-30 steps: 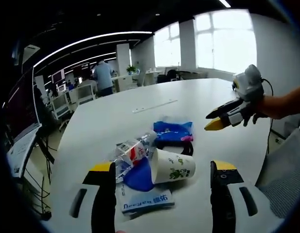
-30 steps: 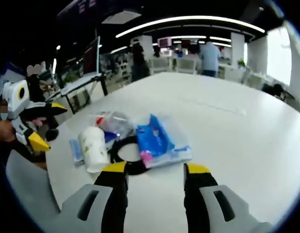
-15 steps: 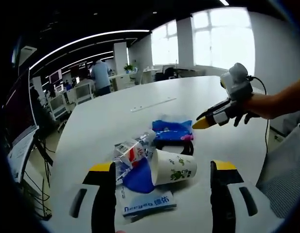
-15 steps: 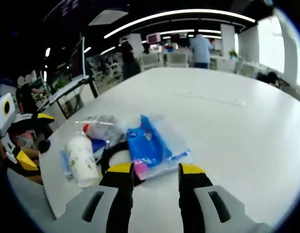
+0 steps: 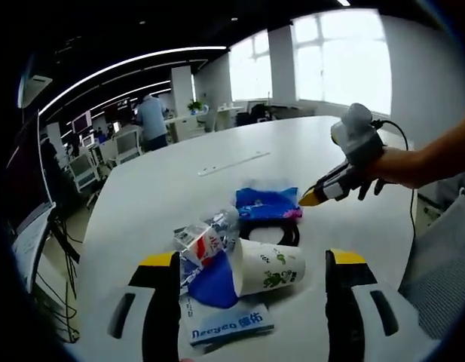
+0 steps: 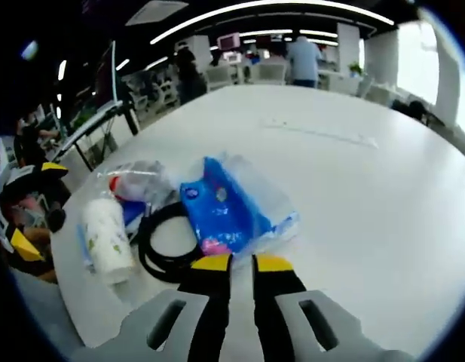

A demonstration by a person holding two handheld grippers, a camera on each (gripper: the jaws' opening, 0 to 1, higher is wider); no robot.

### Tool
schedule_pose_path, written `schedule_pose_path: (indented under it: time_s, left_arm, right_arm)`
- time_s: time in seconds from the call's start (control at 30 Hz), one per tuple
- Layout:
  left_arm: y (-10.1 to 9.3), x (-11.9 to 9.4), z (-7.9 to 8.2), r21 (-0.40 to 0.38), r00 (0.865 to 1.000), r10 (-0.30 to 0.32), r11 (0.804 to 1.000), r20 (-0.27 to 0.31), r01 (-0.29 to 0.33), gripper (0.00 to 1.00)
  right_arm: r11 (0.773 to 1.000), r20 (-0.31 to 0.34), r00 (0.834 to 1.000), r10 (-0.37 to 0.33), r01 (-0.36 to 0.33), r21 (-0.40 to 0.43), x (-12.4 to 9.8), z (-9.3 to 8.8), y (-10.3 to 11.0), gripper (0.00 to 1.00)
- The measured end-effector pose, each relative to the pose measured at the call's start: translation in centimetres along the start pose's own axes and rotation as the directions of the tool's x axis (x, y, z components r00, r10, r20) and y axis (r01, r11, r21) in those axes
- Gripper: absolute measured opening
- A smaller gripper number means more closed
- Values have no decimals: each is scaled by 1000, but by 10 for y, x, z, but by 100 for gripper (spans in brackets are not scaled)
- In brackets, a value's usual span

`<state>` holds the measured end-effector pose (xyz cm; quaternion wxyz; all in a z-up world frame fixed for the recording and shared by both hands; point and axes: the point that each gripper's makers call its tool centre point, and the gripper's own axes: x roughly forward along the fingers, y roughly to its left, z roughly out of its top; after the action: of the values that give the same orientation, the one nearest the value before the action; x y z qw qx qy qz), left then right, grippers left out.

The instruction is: Arrange the tabletop items into an orderly group along one side of the table until the central work area is clear of visible clutter.

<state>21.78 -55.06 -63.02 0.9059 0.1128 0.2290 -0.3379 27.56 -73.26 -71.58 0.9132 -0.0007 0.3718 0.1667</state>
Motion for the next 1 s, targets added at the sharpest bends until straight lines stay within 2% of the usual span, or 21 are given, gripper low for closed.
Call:
schedule_pose_path:
  time_s: [0.27,0.57,0.73,1.0]
  left_arm:
    - [-4,6,5,-3,1000,-9,1000,8,9,78]
    - [-13,14,10,2,999,-28,1000,17,28,77]
    - [-21,19,12,-16,999,-50,999,23,50,73]
    - [-34,29,20,-13,996,-79,997,30,79,70]
  right_arm:
    - [999,-28,999,-27,28,20,-5,-7,-14,2]
    - [999,-47,998,-43,42,-20,-15,-17,-24,0]
    - [996,-44,998,-41,38,-80,-22,-19,-25,0]
    - [996,-34,999,-41,38,-83,-32,-18,-31,0]
